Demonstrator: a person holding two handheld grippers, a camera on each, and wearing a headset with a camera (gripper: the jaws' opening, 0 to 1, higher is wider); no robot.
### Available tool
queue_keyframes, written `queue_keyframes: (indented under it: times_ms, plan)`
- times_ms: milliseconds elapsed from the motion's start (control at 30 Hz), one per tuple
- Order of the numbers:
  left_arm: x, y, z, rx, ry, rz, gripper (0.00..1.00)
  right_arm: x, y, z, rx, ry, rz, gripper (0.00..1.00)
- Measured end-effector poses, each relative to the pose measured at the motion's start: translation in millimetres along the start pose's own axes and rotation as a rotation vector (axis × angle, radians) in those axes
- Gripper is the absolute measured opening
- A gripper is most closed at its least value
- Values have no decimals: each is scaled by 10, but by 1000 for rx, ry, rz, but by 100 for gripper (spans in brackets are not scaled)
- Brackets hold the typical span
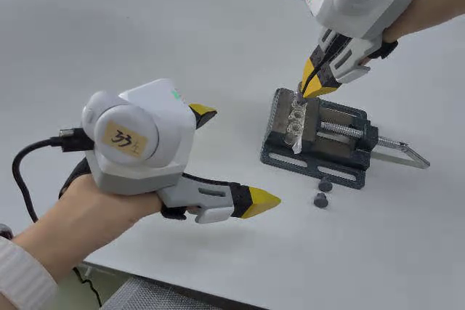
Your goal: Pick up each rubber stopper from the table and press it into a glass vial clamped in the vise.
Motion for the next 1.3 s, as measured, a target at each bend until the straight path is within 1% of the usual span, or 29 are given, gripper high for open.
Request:
queue_keyframes:
  times_ms: [167,367,500,600,633,833,1000,1100,1167,1300]
  plan:
    - [5,-3,-9,-5,2,-1,87,2,9,-6,1,4,5,0]
    - [27,-19,-7,-8,4,-5,87,26,-23,-25,-29,20,-21,0]
    - [38,-26,-12,-11,3,-7,87,23,-33,-32,3,18,-16,0]
    - [47,-22,-12,-12,2,-8,87,23,3,-15,23,20,-5,0]
    - [51,-20,-15,-15,2,-9,87,22,10,-21,12,20,-2,0]
    - [77,-27,4,-14,3,-11,87,48,-12,-24,15,29,-1,0]
    - [75,-18,0,-19,-2,-7,87,59,-30,-28,8,51,2,0]
    - [72,-23,-3,-22,-4,-6,87,58,1,-30,-6,64,-3,0]
    - [69,-22,-15,-25,-4,-5,87,50,15,-23,-4,69,-8,0]
    - [74,-34,-22,-26,-4,-7,87,60,-16,-50,6,80,-9,0]
Point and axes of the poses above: the centre of the closed fingertips' face, and the gripper's own axes: x roughly forward along the fingers, y roughly to its left, z roughly out of its top, the point moved 1 cm from there along -x, roughly backward along the fingers, and after that the axes turned 11 degrees about -z, right-handed, at the moved point
